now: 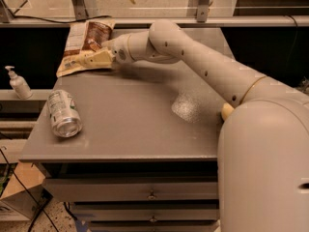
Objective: Pick brown chip bag
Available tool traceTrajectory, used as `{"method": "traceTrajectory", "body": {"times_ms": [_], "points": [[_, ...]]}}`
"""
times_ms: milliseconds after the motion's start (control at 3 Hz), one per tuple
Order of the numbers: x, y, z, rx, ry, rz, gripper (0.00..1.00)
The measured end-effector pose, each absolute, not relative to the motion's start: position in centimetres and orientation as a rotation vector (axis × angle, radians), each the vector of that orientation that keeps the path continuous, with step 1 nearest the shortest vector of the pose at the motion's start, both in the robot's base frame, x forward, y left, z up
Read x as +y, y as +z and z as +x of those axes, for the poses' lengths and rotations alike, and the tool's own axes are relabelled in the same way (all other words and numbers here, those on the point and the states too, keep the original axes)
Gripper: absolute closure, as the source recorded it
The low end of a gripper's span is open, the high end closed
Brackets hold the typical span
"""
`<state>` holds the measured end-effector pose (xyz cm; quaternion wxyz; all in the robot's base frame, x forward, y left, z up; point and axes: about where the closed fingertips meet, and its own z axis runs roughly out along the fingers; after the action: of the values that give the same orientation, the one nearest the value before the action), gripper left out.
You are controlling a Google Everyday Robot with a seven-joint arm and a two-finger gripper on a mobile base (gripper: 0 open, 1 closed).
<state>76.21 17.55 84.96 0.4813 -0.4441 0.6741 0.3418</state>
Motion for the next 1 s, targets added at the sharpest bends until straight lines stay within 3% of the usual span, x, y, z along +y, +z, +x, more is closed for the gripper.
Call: {"method": "traceTrajectory", "body": {"times_ms": [667,1000], "points": [[17.2,86.0,76.0,1.614,0.819,-1.076,0.87],[15.9,88.8,75.3,1.558,0.784,-1.081,1.00]]}}
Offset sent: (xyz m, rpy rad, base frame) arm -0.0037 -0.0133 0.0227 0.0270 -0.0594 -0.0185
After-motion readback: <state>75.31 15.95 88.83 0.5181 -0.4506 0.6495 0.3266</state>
